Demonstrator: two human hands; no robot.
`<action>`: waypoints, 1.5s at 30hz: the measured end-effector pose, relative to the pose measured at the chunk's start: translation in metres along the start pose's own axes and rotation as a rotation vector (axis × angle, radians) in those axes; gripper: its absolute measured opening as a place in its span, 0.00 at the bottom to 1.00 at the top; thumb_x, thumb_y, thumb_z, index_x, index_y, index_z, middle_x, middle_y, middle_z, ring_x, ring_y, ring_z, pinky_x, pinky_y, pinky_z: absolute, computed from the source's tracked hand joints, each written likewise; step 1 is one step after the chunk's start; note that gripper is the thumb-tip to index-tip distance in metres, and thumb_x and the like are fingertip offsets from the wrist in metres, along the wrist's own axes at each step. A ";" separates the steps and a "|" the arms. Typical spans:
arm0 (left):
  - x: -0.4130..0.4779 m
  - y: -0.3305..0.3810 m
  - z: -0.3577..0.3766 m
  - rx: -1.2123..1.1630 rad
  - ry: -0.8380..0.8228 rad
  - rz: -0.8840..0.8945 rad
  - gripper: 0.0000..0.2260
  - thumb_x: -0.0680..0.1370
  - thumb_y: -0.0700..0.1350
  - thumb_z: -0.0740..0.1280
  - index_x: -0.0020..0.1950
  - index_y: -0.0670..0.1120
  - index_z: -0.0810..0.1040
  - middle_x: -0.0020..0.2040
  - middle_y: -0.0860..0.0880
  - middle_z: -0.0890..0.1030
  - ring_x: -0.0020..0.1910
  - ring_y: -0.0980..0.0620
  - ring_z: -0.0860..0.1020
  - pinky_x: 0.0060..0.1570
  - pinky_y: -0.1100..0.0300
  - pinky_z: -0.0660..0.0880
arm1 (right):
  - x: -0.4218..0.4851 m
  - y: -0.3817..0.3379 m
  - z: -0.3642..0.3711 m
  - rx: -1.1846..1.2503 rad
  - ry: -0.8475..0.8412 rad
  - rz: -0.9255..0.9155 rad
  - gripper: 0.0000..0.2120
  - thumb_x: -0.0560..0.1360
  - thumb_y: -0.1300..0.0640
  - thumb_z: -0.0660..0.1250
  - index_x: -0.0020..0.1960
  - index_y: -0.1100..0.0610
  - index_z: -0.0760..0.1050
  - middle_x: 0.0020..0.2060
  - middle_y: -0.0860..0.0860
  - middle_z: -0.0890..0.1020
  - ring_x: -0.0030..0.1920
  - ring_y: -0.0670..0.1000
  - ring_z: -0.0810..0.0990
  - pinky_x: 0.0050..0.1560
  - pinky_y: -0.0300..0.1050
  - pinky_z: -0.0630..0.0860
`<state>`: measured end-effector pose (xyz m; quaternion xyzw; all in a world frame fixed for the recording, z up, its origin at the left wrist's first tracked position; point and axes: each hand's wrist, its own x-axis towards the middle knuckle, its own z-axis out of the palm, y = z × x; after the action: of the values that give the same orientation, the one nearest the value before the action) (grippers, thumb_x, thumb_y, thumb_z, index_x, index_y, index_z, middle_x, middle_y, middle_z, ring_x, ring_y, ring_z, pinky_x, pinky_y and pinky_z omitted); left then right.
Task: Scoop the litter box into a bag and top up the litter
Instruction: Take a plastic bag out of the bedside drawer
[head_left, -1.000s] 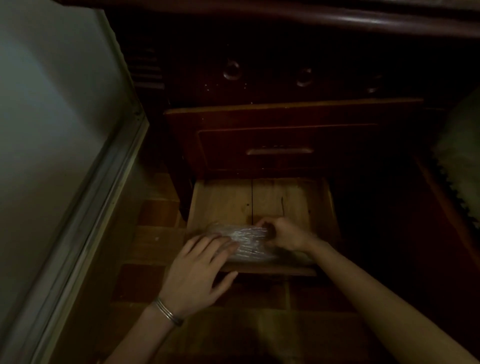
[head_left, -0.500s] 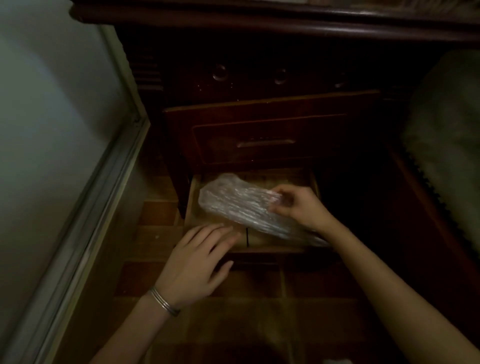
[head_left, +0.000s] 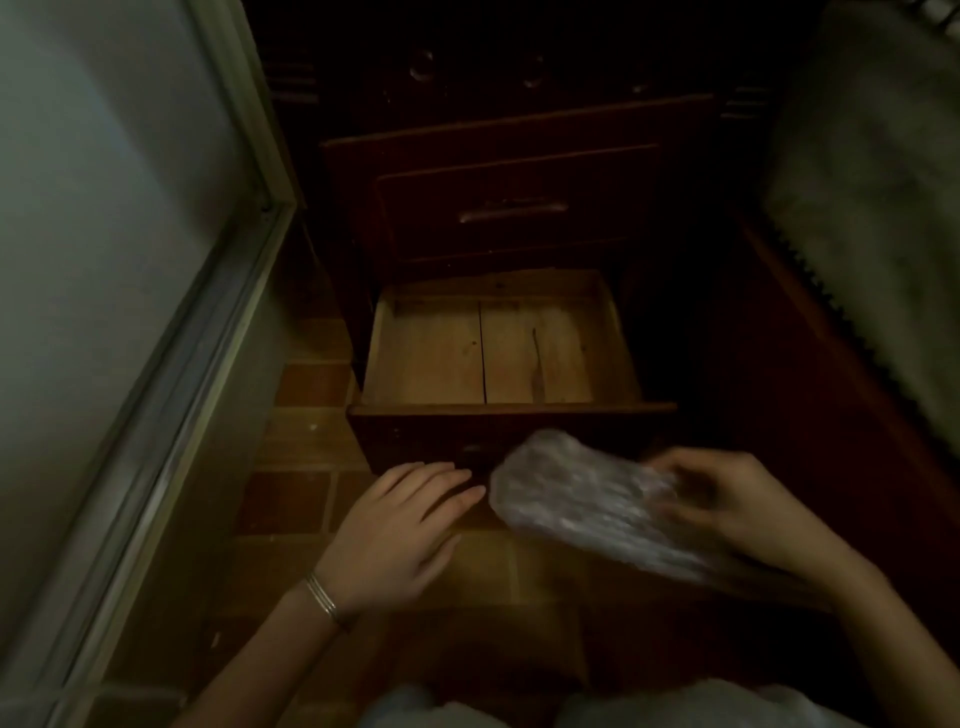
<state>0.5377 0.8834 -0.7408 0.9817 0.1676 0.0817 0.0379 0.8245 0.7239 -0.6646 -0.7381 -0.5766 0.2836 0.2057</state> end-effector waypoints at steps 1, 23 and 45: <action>0.000 0.001 0.006 -0.007 -0.004 -0.002 0.20 0.76 0.54 0.58 0.67 0.51 0.71 0.63 0.52 0.75 0.64 0.53 0.72 0.65 0.55 0.65 | -0.008 0.010 0.012 0.001 -0.043 0.035 0.13 0.70 0.59 0.72 0.49 0.44 0.77 0.43 0.39 0.81 0.46 0.34 0.78 0.48 0.29 0.73; 0.073 0.017 0.091 0.025 0.080 -0.074 0.25 0.74 0.53 0.62 0.69 0.45 0.69 0.64 0.49 0.75 0.62 0.52 0.73 0.65 0.56 0.67 | 0.012 0.062 0.130 -0.004 -0.195 0.147 0.15 0.74 0.60 0.67 0.58 0.48 0.74 0.46 0.36 0.74 0.45 0.30 0.73 0.47 0.23 0.69; 0.152 -0.030 0.091 0.144 0.048 -0.175 0.27 0.74 0.54 0.58 0.72 0.46 0.63 0.61 0.49 0.71 0.57 0.49 0.69 0.59 0.54 0.67 | 0.062 0.068 0.092 0.061 -0.012 0.188 0.13 0.72 0.61 0.70 0.55 0.52 0.76 0.44 0.43 0.79 0.46 0.40 0.78 0.44 0.22 0.69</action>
<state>0.6856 0.9588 -0.8108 0.9613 0.2589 0.0892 -0.0298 0.8253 0.7651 -0.7880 -0.7806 -0.4971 0.3235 0.1972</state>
